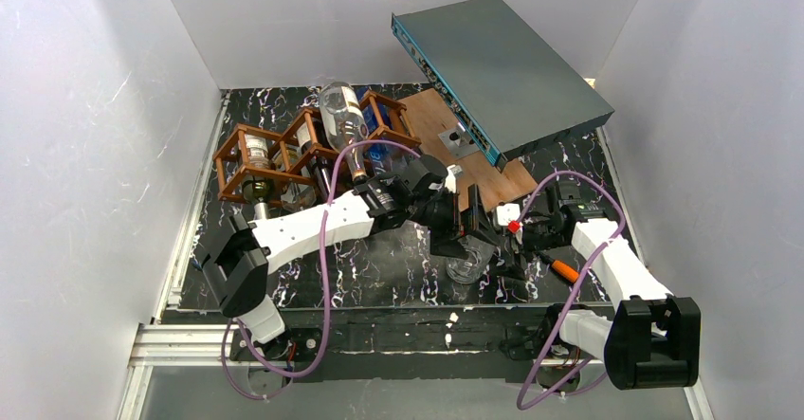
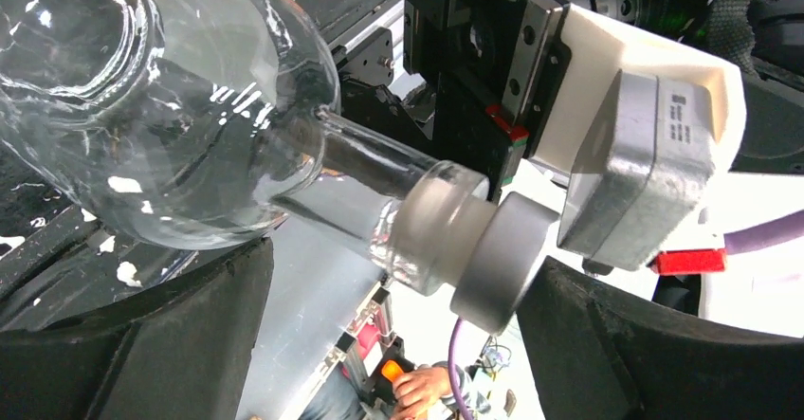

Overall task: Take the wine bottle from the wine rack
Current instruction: Place the wine bottle at the center of the board.

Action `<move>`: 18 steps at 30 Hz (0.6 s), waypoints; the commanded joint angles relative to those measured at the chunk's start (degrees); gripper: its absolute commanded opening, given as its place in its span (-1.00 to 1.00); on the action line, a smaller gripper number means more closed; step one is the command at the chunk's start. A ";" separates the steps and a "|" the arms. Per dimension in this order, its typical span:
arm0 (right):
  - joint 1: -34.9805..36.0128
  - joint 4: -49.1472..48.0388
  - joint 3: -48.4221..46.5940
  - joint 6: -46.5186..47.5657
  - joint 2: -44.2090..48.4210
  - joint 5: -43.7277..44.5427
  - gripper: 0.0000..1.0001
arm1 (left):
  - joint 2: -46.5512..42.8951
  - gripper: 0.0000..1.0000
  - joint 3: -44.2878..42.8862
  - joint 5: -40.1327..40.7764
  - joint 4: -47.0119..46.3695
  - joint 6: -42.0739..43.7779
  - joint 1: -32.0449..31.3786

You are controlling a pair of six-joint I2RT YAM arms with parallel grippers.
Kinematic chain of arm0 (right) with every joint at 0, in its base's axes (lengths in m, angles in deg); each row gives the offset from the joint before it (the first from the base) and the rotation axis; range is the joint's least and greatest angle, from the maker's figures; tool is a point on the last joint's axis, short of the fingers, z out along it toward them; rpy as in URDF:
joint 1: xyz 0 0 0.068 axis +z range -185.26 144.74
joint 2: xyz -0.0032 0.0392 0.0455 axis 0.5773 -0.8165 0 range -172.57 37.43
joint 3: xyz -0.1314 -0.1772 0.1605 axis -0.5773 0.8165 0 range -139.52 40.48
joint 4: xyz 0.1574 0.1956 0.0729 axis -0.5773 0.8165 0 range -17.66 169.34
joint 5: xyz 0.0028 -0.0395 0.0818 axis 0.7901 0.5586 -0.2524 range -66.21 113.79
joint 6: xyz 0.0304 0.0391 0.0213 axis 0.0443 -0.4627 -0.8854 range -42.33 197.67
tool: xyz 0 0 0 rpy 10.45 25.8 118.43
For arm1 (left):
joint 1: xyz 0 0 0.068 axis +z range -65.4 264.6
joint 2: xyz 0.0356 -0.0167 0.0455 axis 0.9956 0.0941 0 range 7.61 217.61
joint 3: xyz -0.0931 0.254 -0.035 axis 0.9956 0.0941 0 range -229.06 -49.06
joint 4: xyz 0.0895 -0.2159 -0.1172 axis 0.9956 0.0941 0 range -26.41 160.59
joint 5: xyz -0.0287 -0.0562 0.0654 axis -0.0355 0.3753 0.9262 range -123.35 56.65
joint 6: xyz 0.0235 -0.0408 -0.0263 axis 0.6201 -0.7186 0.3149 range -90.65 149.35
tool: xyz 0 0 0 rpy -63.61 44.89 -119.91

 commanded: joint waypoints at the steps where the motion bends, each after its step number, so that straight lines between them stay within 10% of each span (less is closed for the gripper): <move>1: -1.55 1.93 -1.93 -0.88 -0.28 -1.65 1.00 | -4.59 0.85 1.01 -1.45 -2.92 2.48 1.06; 18: -5.21 21.17 -17.20 2.11 2.91 -5.53 1.00 | -21.94 0.97 2.94 17.38 10.89 26.16 1.80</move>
